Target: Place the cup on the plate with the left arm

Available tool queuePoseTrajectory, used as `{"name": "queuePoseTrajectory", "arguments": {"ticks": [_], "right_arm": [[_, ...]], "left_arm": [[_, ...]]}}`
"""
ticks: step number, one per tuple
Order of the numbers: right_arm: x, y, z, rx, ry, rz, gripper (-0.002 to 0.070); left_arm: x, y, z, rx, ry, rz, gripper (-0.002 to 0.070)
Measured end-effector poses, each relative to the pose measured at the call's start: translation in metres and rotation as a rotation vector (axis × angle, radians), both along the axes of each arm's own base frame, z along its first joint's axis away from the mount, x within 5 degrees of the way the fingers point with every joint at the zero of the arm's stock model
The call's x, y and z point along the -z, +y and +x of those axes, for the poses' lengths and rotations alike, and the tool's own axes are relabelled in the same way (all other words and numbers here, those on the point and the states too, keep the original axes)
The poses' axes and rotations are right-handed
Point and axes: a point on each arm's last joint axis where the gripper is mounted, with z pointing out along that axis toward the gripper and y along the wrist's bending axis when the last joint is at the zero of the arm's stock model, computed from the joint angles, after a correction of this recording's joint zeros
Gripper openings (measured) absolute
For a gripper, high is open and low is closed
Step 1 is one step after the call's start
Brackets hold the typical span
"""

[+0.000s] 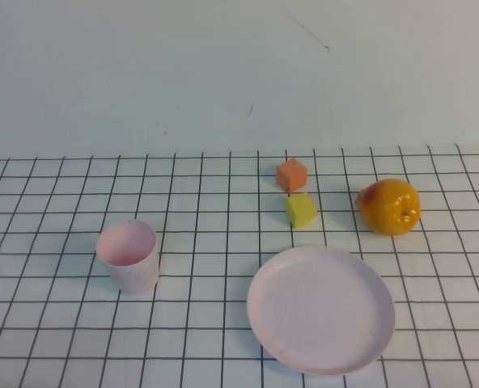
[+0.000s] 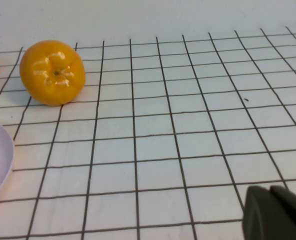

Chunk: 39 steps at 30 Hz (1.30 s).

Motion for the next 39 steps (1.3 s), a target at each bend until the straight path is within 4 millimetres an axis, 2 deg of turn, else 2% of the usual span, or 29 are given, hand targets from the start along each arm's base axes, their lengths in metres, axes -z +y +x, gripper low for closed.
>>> {"name": "queuePoseTrajectory", "arguments": {"ticks": [17, 25, 34, 39], "right_arm": [[0.000, 0.000, 0.000, 0.000, 0.000, -0.001, -0.0002], [0.000, 0.000, 0.000, 0.000, 0.000, -0.001, -0.0002], [0.000, 0.000, 0.000, 0.000, 0.000, -0.001, -0.0002], [0.000, 0.000, 0.000, 0.000, 0.000, -0.001, -0.0002]], "left_arm": [[-0.004, 0.000, 0.001, 0.007, -0.046, 0.030, -0.0003], [-0.023, -0.004, 0.003, 0.048, -0.251, 0.031, -0.0003], [-0.057, -0.013, -0.004, 0.139, -0.638, 0.077, -0.0003], [-0.062, -0.014, -0.006, 0.154, -0.697, 0.081, -0.0003]]}}
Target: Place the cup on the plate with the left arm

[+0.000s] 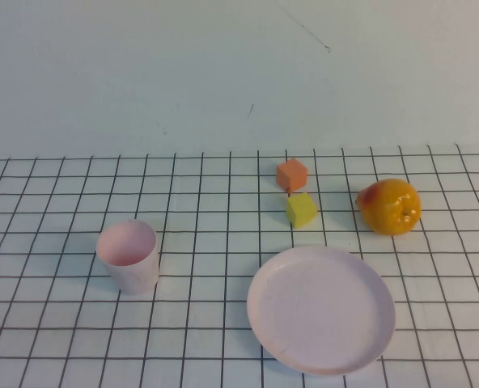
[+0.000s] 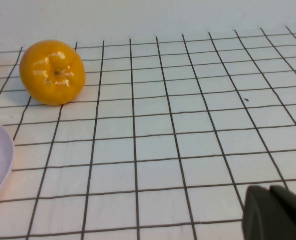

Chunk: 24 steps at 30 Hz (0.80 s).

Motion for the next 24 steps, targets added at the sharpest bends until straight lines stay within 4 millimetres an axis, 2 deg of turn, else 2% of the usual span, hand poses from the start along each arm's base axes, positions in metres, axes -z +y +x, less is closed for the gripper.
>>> {"name": "queuePoseTrajectory", "arguments": {"ticks": [4, 8, 13, 16, 18, 21, 24], "right_arm": [[0.000, 0.000, 0.000, 0.000, 0.000, 0.000, -0.0002], [0.000, 0.000, 0.000, 0.000, 0.000, 0.000, -0.0002], [0.000, 0.000, 0.000, 0.000, 0.000, 0.000, -0.0002], [0.000, 0.000, 0.000, 0.000, 0.000, 0.000, -0.0002], [0.000, 0.000, 0.000, 0.000, 0.000, 0.000, -0.0002], [0.000, 0.000, 0.000, 0.000, -0.002, 0.000, -0.0002], [0.000, 0.000, 0.000, 0.000, -0.002, 0.000, -0.0002]], "left_arm": [[0.001, 0.003, 0.001, 0.002, 0.022, -0.093, -0.0003], [-0.001, 0.008, 0.003, -0.015, 0.159, -0.200, -0.0003], [-0.044, 0.009, -0.010, -0.034, 0.245, -0.219, -0.0003], [-0.070, 0.010, -0.009, -0.054, 0.359, -0.221, -0.0003], [-0.082, 0.011, -0.004, -0.075, 0.476, -0.214, -0.0003], [-0.096, 0.011, 0.015, -0.097, 0.644, -0.203, -0.0003], [-0.093, 0.010, 0.040, -0.094, 0.758, -0.209, -0.0003]]}}
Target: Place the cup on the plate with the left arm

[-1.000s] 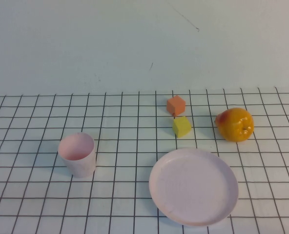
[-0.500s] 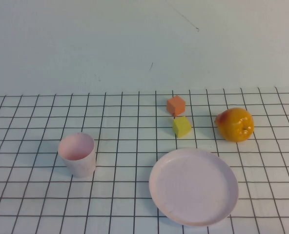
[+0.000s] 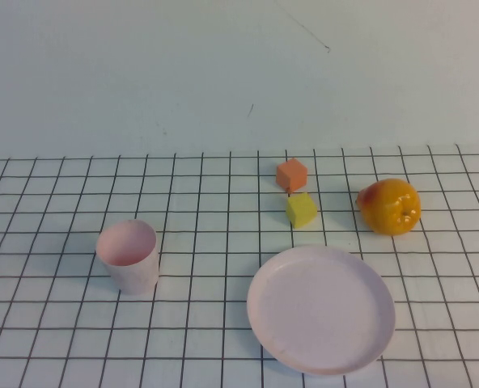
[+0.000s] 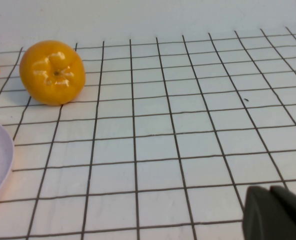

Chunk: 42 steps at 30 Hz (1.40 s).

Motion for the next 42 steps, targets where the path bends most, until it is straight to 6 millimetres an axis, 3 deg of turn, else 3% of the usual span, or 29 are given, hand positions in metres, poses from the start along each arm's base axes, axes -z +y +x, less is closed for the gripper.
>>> {"name": "queuePoseTrajectory", "arguments": {"ticks": [4, 9, 11, 17, 21, 28, 37, 40, 42], "right_arm": [[0.000, 0.000, 0.000, 0.000, 0.000, 0.000, -0.0002], [0.000, 0.000, 0.000, -0.001, 0.000, -0.001, -0.0002], [0.000, 0.000, 0.000, -0.001, 0.000, -0.001, -0.0002], [0.000, 0.000, 0.000, -0.001, 0.000, -0.001, -0.0002], [0.000, 0.000, 0.000, -0.001, 0.000, -0.001, -0.0002], [0.000, 0.000, 0.000, -0.001, 0.000, -0.001, -0.0002], [0.000, 0.000, 0.000, -0.001, 0.000, -0.001, -0.0002], [0.000, 0.000, 0.000, -0.001, 0.000, -0.001, -0.0002], [0.000, 0.000, 0.000, -0.001, 0.000, -0.001, -0.0002]], "left_arm": [[0.003, -0.005, 0.036, 0.058, 0.212, -0.013, -0.0003], [-0.006, -0.015, 0.095, 0.188, 0.426, 0.001, 0.0024], [-0.009, -0.018, 0.122, 0.241, 0.476, 0.002, 0.0097], [0.005, -0.026, 0.195, 0.358, 0.676, -0.017, 0.0458], [0.022, -0.030, 0.235, 0.411, 0.796, -0.018, 0.0522], [0.062, -0.061, 0.282, 0.458, 0.900, 0.129, 0.0527], [0.110, -0.069, 0.300, 0.422, 1.005, 0.195, 0.0502], [0.117, -0.069, 0.302, 0.416, 1.023, 0.192, 0.0422], [0.122, -0.069, 0.303, 0.416, 1.034, 0.192, 0.0322]]}}
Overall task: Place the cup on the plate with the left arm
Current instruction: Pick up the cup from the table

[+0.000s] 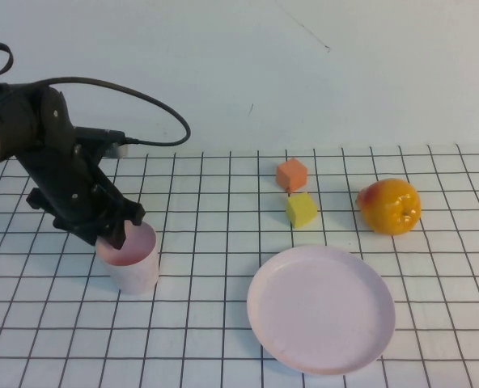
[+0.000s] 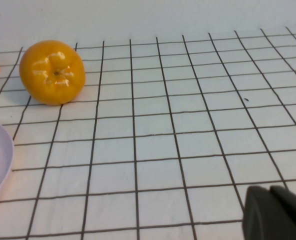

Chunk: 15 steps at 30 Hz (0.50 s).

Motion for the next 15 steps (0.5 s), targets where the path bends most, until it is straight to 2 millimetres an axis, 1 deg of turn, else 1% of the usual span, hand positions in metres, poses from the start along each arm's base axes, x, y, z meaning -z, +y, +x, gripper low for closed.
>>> {"name": "queuePoseTrajectory", "arguments": {"ticks": [3, 5, 6, 10, 13, 15], "right_arm": [[0.000, 0.000, 0.000, 0.000, 0.000, 0.000, -0.0002], [0.000, 0.000, 0.000, 0.000, 0.000, 0.000, -0.0002], [0.000, 0.000, 0.000, 0.000, 0.000, 0.000, -0.0002], [0.000, 0.000, 0.000, 0.000, 0.000, 0.000, -0.0002], [0.000, 0.000, 0.000, 0.000, 0.000, 0.000, -0.0002], [0.000, 0.000, 0.000, 0.000, 0.000, 0.000, -0.0002]], "left_arm": [[0.005, 0.000, 0.000, -0.002, 0.023, 0.003, 0.0139], [0.007, 0.000, 0.000, -0.001, 0.034, 0.002, 0.0064], [0.008, -0.001, 0.000, -0.003, 0.040, -0.003, 0.0042], [0.000, -0.010, 0.000, 0.013, 0.051, -0.050, 0.0012], [-0.013, -0.030, 0.000, 0.055, 0.033, -0.110, 0.0010], [-0.024, -0.052, -0.002, 0.106, 0.011, -0.158, 0.0009]]}}
